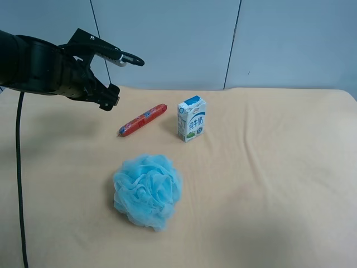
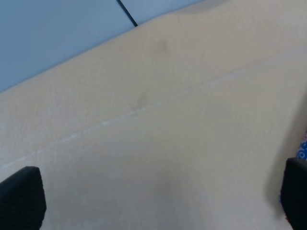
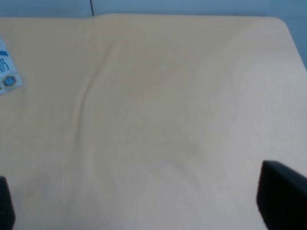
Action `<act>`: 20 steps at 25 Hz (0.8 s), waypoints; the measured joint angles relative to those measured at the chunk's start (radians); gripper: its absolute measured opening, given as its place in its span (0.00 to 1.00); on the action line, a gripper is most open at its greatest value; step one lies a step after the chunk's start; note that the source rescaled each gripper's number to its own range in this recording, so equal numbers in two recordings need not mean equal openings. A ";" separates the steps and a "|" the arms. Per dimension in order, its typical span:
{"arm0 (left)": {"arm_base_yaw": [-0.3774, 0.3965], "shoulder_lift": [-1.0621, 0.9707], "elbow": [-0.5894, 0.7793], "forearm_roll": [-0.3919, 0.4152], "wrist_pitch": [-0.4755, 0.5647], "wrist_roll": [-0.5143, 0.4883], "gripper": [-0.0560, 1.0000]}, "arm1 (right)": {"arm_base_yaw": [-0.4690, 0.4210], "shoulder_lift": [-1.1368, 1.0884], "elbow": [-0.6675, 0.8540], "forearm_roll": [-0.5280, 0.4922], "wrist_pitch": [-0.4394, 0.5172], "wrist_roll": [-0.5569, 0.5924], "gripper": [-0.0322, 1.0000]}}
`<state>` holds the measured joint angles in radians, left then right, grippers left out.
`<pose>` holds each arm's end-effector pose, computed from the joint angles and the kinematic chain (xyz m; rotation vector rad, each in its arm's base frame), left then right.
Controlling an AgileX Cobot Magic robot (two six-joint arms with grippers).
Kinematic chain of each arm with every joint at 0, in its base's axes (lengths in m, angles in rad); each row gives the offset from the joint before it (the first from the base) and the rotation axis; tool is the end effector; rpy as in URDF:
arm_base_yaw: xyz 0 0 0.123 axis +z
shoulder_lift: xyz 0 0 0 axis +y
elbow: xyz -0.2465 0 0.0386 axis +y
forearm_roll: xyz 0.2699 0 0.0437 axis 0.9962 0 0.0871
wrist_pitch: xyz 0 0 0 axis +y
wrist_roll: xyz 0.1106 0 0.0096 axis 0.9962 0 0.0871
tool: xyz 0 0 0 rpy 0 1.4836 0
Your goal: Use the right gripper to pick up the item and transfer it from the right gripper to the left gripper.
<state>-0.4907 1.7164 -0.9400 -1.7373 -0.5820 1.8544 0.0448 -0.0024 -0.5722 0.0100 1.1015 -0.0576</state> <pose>0.3479 -0.1177 0.1365 0.3786 2.2246 0.4628 0.0565 0.0035 0.2971 -0.1040 2.0078 0.0037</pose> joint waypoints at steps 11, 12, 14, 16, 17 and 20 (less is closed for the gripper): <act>-0.015 0.000 0.000 0.000 0.181 -0.015 0.99 | 0.000 0.016 0.001 0.000 0.000 0.000 1.00; -0.023 0.000 0.000 0.000 0.171 -0.025 0.99 | 0.000 0.018 0.001 0.000 0.000 0.000 1.00; -0.054 -0.012 0.000 0.000 0.116 -0.038 0.99 | 0.000 0.026 0.001 0.000 0.000 0.000 1.00; -0.090 -0.036 0.000 0.000 0.034 -0.039 0.99 | 0.000 0.032 0.001 0.000 0.000 0.000 1.00; -0.110 -0.053 0.000 0.000 -0.010 -0.039 0.99 | 0.000 0.034 0.001 0.000 0.000 0.000 1.00; -0.170 -0.109 0.000 -0.001 -0.122 -0.017 0.99 | 0.000 0.034 0.001 0.000 0.000 0.000 1.00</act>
<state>-0.6602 1.6077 -0.9400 -1.7382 -0.7038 1.8373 0.0448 0.0320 -0.5714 0.0100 1.1015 -0.0576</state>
